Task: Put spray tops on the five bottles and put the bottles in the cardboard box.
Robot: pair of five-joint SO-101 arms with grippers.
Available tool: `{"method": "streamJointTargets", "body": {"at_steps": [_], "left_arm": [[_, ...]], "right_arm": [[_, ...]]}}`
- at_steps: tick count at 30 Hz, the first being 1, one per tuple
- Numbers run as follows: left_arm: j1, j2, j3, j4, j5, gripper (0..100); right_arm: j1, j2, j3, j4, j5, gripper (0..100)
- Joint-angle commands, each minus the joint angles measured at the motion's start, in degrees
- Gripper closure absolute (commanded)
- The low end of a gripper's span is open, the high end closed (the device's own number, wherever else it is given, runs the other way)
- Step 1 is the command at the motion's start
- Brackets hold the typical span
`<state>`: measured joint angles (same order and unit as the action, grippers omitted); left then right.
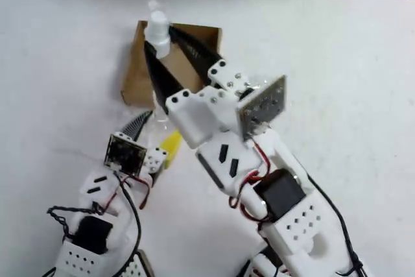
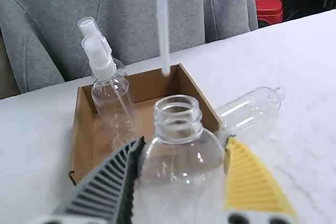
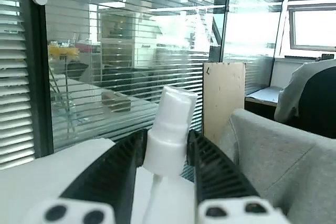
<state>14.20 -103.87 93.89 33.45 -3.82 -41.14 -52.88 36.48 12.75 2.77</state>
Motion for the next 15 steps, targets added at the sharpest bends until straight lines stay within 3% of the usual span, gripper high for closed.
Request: {"method": "streamJointTargets", "body": {"at_steps": [1,15], "left_arm": [[-0.22,-0.92,-0.7,-0.53,-0.26,98],[-0.31,-0.92,-0.7,-0.53,-0.26,98]], "right_arm": [[0.84,-0.04,1.23,-1.45,-0.09,98.2],[0.84,0.04,4.4,-1.45,-0.09,98.2]]}}
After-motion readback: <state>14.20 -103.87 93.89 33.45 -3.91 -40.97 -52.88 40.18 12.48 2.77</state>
